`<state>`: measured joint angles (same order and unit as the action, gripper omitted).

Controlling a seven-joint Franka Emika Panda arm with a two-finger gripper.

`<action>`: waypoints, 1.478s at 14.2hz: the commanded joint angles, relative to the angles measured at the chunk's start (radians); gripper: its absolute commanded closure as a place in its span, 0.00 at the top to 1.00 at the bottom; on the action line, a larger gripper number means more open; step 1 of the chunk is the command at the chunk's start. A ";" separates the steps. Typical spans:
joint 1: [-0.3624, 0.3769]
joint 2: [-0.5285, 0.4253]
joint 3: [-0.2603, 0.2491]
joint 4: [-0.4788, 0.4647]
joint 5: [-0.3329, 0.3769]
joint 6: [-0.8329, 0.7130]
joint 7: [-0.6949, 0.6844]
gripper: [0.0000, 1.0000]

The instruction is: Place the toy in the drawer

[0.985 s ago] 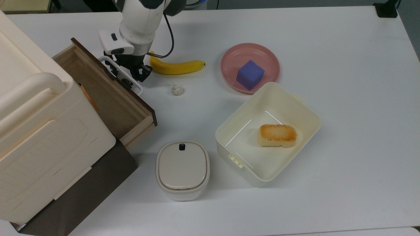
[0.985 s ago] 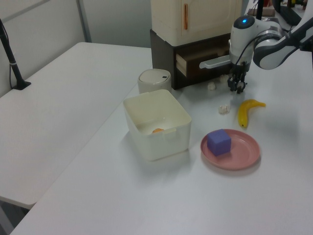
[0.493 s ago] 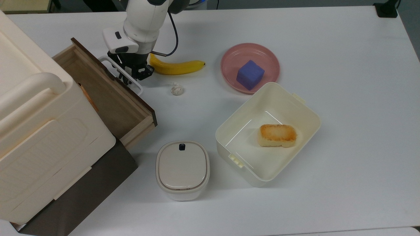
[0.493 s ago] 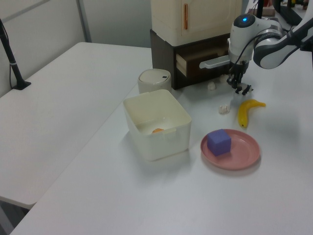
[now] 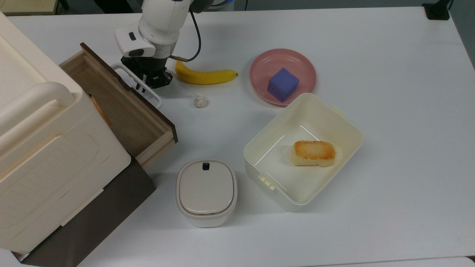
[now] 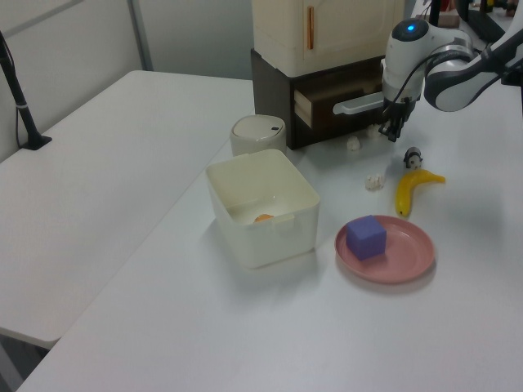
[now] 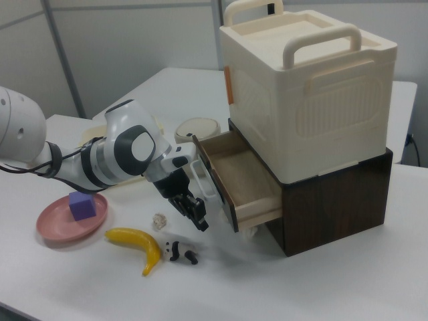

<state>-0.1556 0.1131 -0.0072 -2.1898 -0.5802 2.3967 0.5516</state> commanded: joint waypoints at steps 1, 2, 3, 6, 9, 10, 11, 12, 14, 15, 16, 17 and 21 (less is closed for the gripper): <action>0.005 -0.029 0.010 -0.024 -0.001 -0.059 0.072 1.00; 0.005 -0.027 0.030 -0.024 -0.001 -0.085 0.121 1.00; 0.005 -0.027 0.036 -0.024 -0.001 -0.106 0.154 1.00; 0.007 -0.027 0.049 -0.027 -0.001 -0.169 0.322 1.00; -0.001 -0.026 0.061 -0.028 0.014 -0.240 0.522 1.00; -0.004 -0.024 0.061 -0.028 0.048 -0.255 0.543 1.00; -0.005 -0.024 0.061 -0.030 0.106 -0.296 0.544 1.00; -0.009 -0.023 0.061 -0.030 0.132 -0.304 0.547 1.00; -0.010 -0.018 0.061 -0.039 0.171 -0.317 0.547 1.00; -0.012 -0.012 0.061 -0.039 0.175 -0.317 0.547 1.00; -0.013 -0.004 0.061 -0.036 0.180 -0.317 0.542 1.00; -0.016 -0.003 0.061 -0.035 0.180 -0.317 0.538 1.00; -0.021 0.019 0.061 -0.025 0.178 -0.309 0.516 0.71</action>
<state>-0.1682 0.1284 0.0479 -2.2165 -0.4206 2.0963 1.0783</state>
